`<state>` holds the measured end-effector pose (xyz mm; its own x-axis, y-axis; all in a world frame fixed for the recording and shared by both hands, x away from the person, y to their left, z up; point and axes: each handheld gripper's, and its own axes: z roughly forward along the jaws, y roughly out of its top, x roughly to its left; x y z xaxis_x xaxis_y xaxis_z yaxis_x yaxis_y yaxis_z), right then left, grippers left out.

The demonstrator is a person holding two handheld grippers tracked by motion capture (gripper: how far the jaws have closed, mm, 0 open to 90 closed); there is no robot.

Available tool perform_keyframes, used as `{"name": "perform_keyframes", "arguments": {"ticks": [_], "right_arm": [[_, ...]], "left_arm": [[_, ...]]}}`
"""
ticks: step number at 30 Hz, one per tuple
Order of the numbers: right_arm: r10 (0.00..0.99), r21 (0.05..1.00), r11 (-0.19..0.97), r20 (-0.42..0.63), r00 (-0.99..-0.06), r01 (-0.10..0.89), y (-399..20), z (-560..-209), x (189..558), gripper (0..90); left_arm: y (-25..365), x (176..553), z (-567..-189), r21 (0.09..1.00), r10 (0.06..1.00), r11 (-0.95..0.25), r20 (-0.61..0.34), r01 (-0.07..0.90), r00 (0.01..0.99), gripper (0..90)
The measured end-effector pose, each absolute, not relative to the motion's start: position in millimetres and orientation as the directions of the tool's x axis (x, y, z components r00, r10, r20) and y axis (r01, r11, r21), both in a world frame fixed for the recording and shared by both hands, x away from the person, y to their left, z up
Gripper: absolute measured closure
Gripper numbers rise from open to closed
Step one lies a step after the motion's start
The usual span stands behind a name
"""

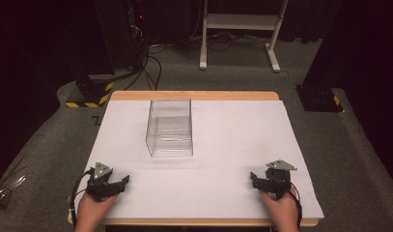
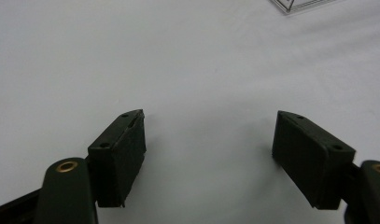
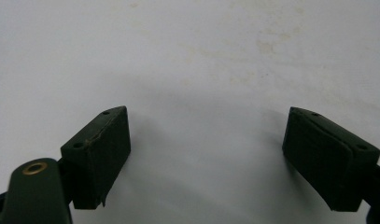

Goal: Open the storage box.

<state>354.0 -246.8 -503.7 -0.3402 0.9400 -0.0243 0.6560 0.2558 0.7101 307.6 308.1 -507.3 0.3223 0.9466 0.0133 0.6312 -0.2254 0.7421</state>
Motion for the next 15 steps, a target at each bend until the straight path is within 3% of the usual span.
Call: {"name": "perform_keyframes", "arguments": {"ticks": [5,15], "right_arm": [[0.939,0.711,0.258,-0.027,-0.342,0.654,-246.9,-503.7,354.0,15.3],[0.940,0.711,0.258,-0.027,-0.341,0.654,-246.8,-503.7,353.9,15.4]], "left_arm": [[310.7,309.4,-506.1,0.739,0.937,-0.217,-0.026,0.638,0.349,19.8],[309.0,306.7,-501.3,0.758,0.929,-0.229,-0.018,0.611,0.370,15.0]]}}
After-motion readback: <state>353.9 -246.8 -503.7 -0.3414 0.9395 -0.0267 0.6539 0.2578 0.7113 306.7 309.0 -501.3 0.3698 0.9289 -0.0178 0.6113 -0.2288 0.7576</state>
